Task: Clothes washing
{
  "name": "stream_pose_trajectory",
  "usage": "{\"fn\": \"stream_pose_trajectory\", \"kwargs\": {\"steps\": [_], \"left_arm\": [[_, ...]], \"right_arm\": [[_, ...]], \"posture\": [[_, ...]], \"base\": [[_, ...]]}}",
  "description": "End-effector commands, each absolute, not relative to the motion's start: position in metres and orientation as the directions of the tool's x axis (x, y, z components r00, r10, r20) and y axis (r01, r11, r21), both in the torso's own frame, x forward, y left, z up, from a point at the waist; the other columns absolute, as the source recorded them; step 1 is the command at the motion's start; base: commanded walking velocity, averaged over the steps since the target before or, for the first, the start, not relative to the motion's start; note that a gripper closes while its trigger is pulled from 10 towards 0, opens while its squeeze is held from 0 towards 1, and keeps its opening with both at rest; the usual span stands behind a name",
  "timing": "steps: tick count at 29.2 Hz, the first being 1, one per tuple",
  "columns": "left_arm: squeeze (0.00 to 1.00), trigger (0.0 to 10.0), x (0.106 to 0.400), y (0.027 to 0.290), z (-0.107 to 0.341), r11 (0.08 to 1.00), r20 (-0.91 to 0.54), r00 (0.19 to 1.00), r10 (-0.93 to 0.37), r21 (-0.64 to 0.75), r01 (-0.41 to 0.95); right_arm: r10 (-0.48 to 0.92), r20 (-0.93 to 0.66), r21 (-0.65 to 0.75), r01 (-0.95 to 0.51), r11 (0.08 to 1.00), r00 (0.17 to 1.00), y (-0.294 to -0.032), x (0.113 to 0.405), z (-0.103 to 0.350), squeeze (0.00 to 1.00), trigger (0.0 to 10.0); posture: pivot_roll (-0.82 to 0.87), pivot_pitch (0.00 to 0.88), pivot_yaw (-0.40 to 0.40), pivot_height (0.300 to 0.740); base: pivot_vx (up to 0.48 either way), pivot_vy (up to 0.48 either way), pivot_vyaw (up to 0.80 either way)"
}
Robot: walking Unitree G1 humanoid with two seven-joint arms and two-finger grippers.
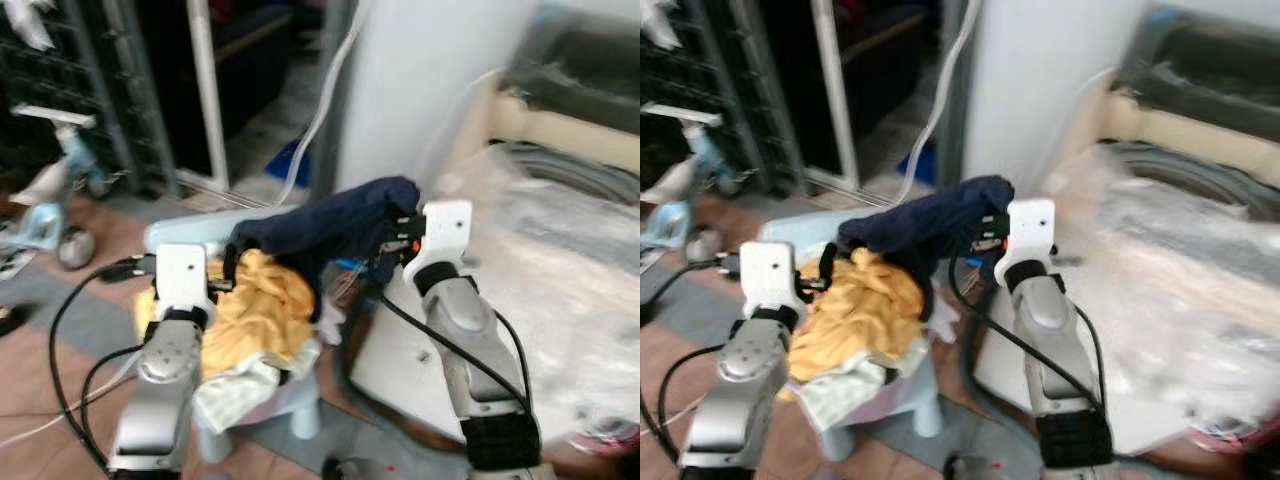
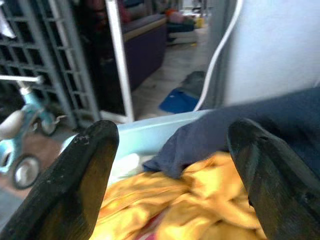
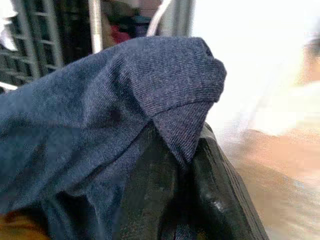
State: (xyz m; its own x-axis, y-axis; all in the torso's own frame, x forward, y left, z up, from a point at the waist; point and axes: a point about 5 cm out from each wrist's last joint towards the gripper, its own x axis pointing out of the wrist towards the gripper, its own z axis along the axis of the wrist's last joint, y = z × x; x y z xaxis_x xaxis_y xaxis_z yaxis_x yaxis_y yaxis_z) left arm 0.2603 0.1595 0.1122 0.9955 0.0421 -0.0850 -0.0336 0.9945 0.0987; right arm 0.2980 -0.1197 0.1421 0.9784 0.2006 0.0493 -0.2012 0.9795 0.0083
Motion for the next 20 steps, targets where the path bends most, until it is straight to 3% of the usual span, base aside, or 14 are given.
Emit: {"fn": "stream_pose_trajectory", "kwargs": {"steps": [1, 9, 14, 20], "left_arm": [[0.0, 10.0, 0.2602, 0.1541, 0.114, 0.996, -0.081, 0.997, 0.02, 0.086, -0.013], [0.0, 10.0, 0.2599, 0.1544, 0.1134, 0.996, -0.085, 0.996, 0.02, 0.084, -0.013], [0.0, 10.0, 0.2597, 0.1541, 0.1132, 0.996, -0.087, 0.996, 0.02, 0.083, -0.013], [0.0, 10.0, 0.2596, 0.1549, 0.1142, 0.998, -0.078, 0.997, 0.028, 0.064, -0.023]], "right_arm": [[0.179, 0.056, -0.005, -0.179, 0.984, 0.982, -0.1246, 0.2998, 0.1446, 0.0, 10.0], [0.181, 0.062, -0.011, -0.181, 0.983, 0.981, -0.1245, 0.3003, 0.1456, 0.0, 10.0], [0.181, 0.067, -0.016, -0.181, 0.983, 0.981, -0.1251, 0.3005, 0.1465, 0.0, 10.0], [0.182, 0.074, -0.029, -0.181, 0.983, 0.98, -0.1262, 0.3014, 0.1473, 0.0, 10.0]], "posture": [[-0.03, 0.0, -0.017, 0.74], [-0.03, 0.0, -0.017, 0.74], [-0.03, 0.0, -0.018, 0.74], [-0.03, 0.0, -0.016, 0.74]], "base": [[0.0, -0.307, -0.78], [0.0, -0.305, -0.77], [0.0, -0.307, 0.0], [0.0, 0.0, 0.0]]}}
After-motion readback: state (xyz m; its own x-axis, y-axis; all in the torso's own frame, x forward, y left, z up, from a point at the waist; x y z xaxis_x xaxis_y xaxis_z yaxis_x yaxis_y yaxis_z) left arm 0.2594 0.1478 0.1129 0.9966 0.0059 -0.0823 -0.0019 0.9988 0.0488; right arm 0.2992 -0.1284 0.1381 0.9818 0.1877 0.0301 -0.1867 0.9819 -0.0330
